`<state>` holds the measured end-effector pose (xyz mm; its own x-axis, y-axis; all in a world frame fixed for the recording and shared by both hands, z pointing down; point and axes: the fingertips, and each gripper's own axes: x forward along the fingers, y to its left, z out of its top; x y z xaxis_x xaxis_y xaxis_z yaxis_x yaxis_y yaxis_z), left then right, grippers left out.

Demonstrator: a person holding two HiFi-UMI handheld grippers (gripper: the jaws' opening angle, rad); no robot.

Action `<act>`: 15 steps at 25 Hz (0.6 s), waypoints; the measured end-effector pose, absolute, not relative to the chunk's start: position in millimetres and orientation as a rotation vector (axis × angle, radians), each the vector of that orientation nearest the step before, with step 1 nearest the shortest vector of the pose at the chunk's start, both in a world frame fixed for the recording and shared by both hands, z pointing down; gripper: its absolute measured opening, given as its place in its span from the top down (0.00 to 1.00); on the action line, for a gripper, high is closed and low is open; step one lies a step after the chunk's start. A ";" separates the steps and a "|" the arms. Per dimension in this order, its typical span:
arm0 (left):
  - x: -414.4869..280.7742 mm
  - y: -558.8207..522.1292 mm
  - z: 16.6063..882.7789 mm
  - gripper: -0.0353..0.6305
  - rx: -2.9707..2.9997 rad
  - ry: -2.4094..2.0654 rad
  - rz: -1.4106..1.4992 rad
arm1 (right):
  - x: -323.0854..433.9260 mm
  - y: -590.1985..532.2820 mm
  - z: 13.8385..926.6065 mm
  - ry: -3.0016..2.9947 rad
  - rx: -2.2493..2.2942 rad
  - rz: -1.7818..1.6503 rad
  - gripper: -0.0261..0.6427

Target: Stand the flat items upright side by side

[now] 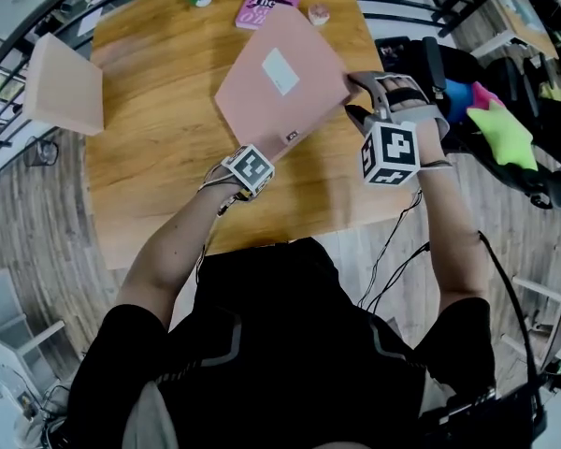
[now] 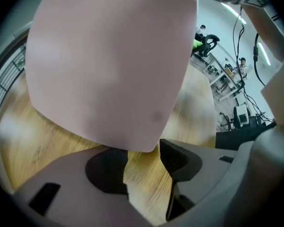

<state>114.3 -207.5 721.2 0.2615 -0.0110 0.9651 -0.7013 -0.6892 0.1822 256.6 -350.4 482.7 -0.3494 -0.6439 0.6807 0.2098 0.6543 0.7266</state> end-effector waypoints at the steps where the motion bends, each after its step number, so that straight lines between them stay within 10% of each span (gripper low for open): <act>1: 114.0 -207.5 722.1 0.60 1.928 -0.633 1.474 | 252.5 -350.0 478.7 -1.708 0.346 -0.947 0.54; 15: 107.2 -215.4 699.6 0.60 1.953 -0.670 1.433 | 194.0 -313.9 449.0 -1.648 0.147 -1.296 0.57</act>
